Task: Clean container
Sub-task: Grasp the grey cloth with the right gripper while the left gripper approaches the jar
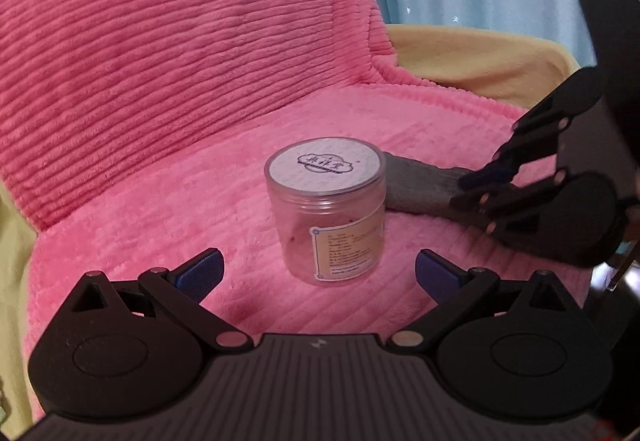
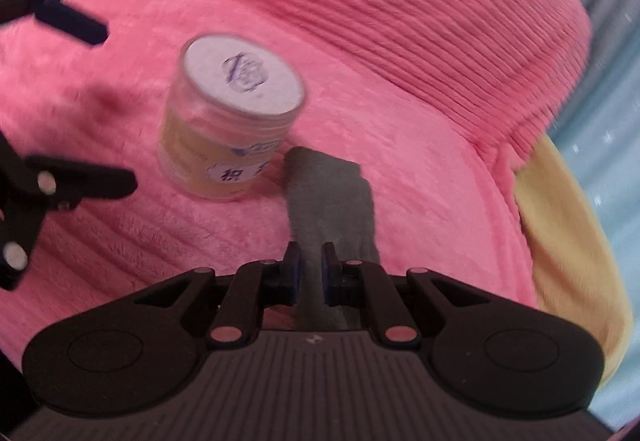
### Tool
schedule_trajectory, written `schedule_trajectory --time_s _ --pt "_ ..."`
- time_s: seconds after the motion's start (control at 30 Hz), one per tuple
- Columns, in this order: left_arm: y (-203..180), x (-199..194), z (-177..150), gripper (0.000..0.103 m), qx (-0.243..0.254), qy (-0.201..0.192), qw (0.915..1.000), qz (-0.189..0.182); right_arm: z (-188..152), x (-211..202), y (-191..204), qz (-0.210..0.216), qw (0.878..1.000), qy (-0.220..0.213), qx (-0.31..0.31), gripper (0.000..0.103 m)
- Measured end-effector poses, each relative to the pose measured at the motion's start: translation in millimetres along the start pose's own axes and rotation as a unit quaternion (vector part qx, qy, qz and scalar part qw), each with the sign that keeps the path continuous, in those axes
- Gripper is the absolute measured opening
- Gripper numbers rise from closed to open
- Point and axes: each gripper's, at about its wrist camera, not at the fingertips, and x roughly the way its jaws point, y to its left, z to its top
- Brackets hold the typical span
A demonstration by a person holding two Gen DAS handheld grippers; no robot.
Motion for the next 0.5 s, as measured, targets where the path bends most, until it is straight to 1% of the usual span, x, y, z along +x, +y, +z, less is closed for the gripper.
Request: schedule_trajectory --time_s 0.13,0.27,0.5 --pt "5 0 -2 0.103 -0.01 -0.002 0.9999 -0.006 3 15 11 -0.018 0.999 0.016 -0.041 0.007" --pt "4 2 -2 0.103 -0.005 0.002 0.9999 -0.011 5 28 19 -0.033 0.996 0.037 -0.074 0.007" --pt "1 4 -3 0.103 0.001 0.008 0.9999 -0.013 5 34 19 -0.034 0.994 0.052 -0.087 0.009"
